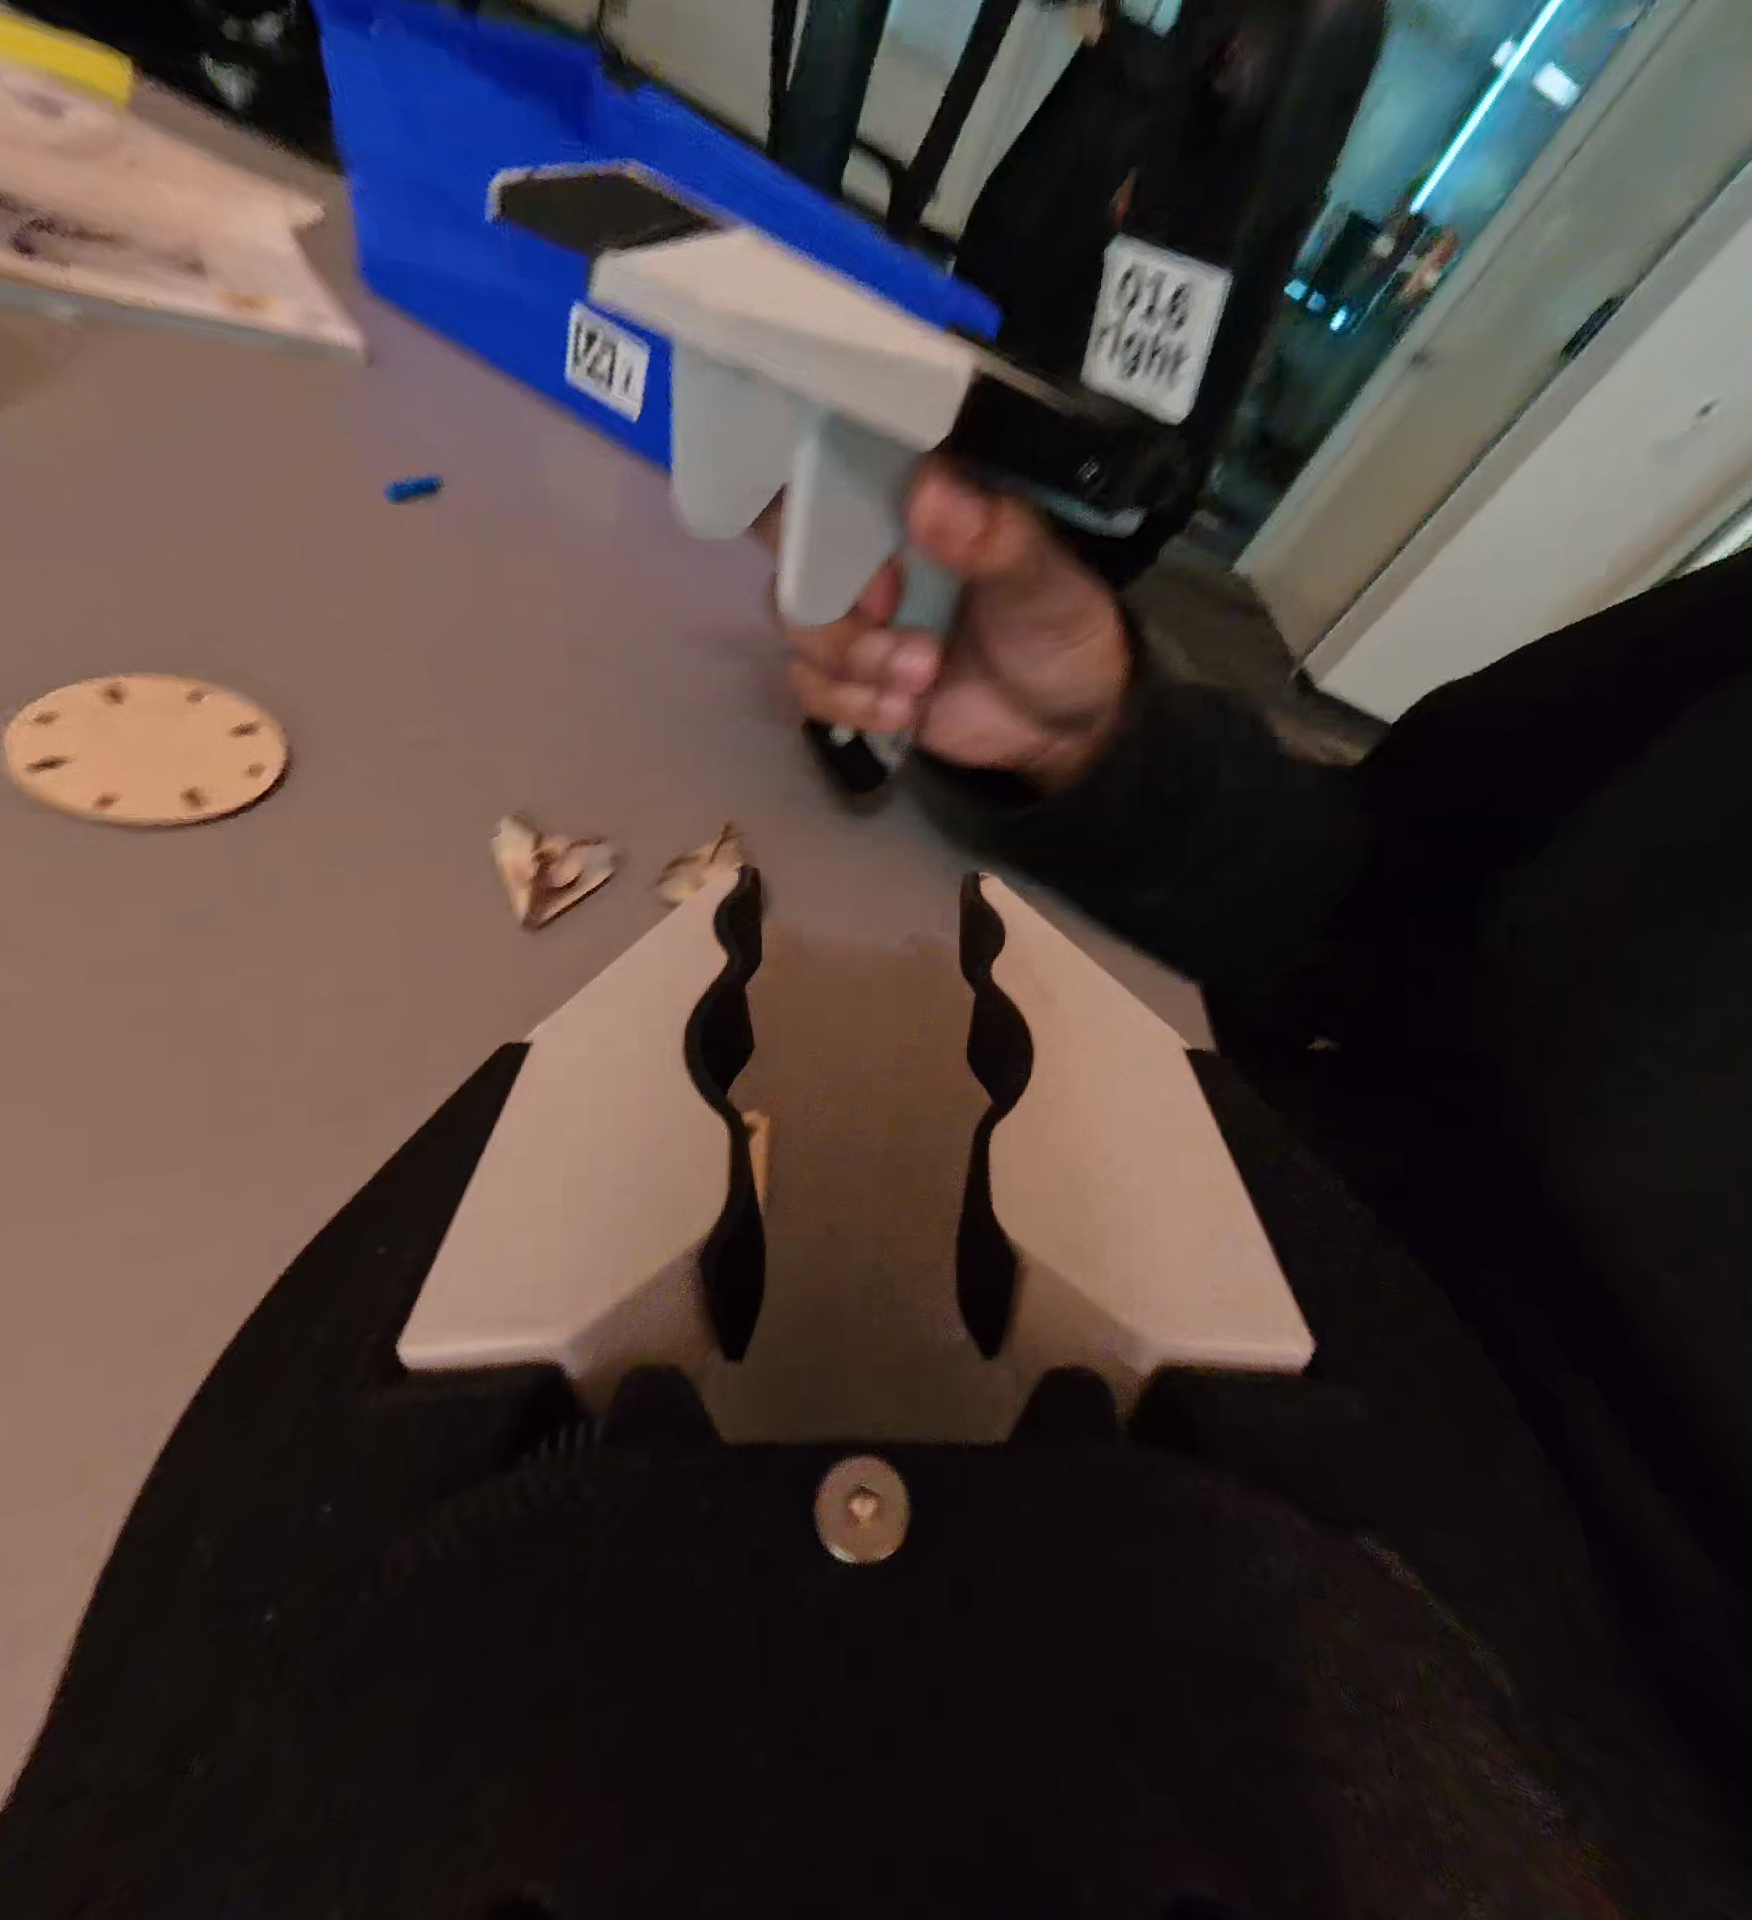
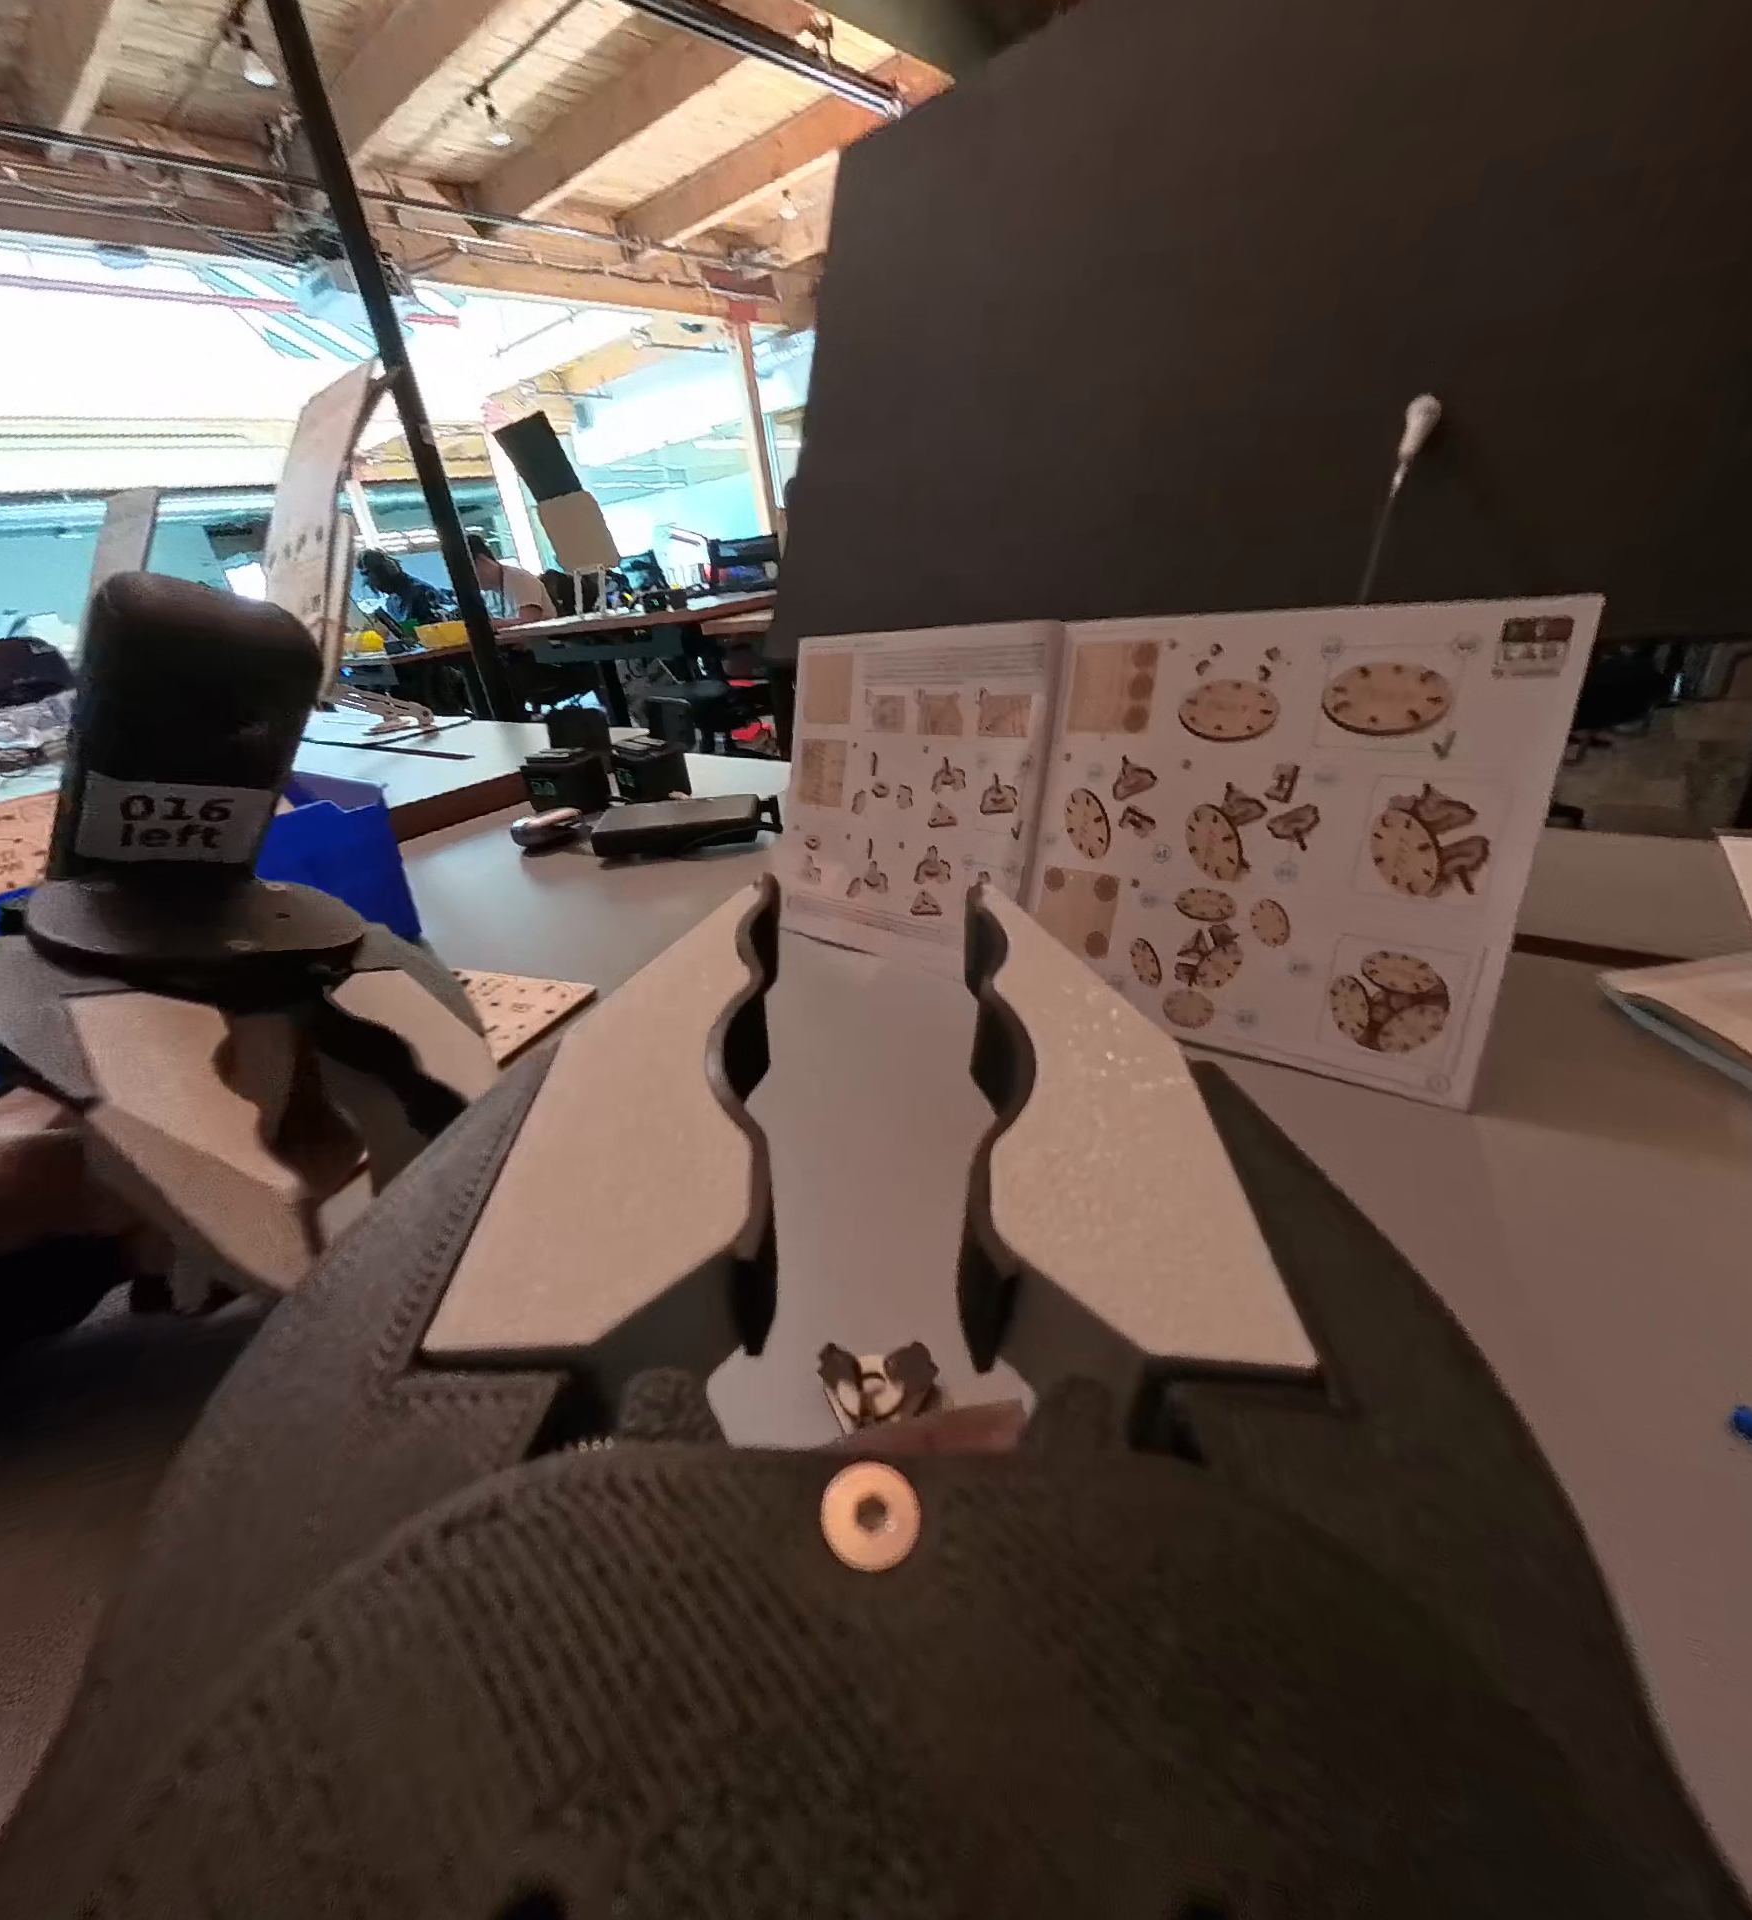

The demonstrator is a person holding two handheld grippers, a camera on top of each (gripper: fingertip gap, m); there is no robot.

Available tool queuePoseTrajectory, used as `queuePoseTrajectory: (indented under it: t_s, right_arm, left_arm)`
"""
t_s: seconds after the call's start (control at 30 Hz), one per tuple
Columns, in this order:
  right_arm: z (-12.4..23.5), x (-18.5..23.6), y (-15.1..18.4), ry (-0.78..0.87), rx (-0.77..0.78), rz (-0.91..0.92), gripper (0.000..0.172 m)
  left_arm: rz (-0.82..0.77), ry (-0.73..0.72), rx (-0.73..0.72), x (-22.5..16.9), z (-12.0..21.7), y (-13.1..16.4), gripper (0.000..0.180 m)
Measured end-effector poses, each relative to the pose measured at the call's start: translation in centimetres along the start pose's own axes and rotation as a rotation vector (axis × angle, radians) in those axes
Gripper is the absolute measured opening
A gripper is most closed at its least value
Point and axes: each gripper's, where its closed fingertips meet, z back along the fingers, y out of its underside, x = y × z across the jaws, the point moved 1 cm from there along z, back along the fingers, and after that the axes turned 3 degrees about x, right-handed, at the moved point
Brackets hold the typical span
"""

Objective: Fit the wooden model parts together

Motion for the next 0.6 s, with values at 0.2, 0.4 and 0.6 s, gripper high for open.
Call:
queuePoseTrajectory:
  t_s: [0.2, 0.4, 0.6]
  right_arm:
    - [0.9, 5.5, -3.6, -0.16, -0.194, -0.218, 0.032]
    - [-2.7, 15.3, -0.9, -0.311, -0.05, -0.123, 0.032]
    - [-8.0, 24.9, 6.9, -0.529, 0.368, 0.045, 0.047]
  left_arm:
    - [-0.087, -0.237, 0.022, -0.6, 1.7, -0.2, 0.038]
    - [0.028, -0.651, -0.094, 2.1, 18.3, -0.5, 0.038]
    - [0.112, -1.059, -0.34, -0.6, 35.3, -1.1, 0.029]
